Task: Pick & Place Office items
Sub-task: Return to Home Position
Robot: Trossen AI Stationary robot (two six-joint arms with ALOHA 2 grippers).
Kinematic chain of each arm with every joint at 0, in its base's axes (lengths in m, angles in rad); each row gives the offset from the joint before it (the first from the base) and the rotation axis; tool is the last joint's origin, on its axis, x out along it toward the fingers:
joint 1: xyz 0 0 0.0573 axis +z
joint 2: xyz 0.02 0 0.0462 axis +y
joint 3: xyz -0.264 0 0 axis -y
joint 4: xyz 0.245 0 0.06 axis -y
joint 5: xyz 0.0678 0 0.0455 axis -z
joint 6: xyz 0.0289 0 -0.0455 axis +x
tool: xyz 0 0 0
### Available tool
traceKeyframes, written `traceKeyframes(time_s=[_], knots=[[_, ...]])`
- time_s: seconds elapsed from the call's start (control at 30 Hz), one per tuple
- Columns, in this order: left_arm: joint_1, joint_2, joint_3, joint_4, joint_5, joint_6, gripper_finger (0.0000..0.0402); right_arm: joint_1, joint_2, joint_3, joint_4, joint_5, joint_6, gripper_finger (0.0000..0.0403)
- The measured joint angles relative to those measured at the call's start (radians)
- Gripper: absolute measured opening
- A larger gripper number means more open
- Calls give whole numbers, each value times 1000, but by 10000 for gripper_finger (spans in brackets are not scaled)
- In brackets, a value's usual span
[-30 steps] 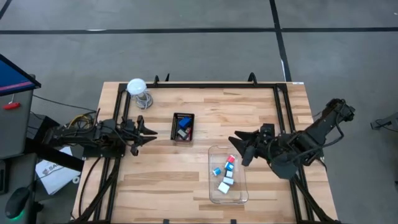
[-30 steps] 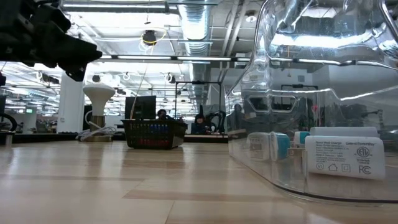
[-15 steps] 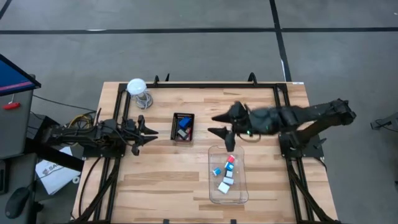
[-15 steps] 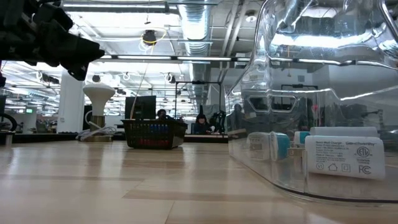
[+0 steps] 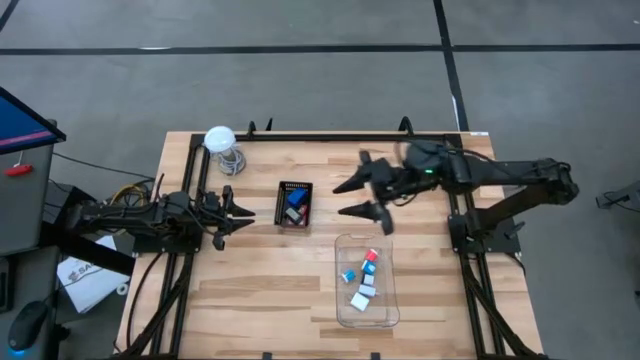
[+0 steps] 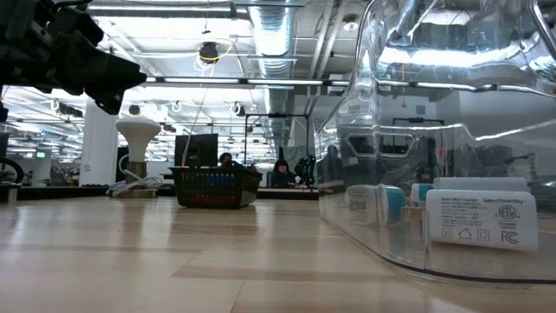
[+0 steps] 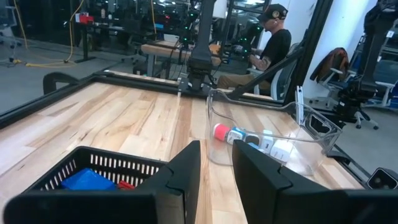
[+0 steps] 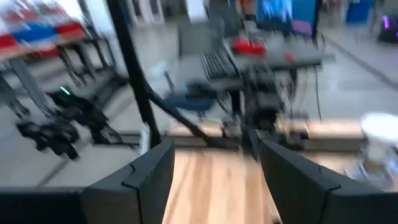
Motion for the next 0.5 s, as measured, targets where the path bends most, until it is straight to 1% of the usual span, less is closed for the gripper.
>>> traceKeyframes(time_s=[0.13, 0.3, 0.4, 0.5], knots=[[0, 0, 0, 0, 0, 0, 89, -2, -128, -206, 198, -11, 6, 228], [0, 0, 0, 0, 0, 0, 89, -7, -317, -512, 390, 56, 59, 228], [0, 0, 0, 0, 0, 0, 89, -18, -436, -672, 445, 78, 107, 228], [0, 0, 0, 0, 0, 0, 89, -28, -548, -803, 472, 109, 114, 228]])
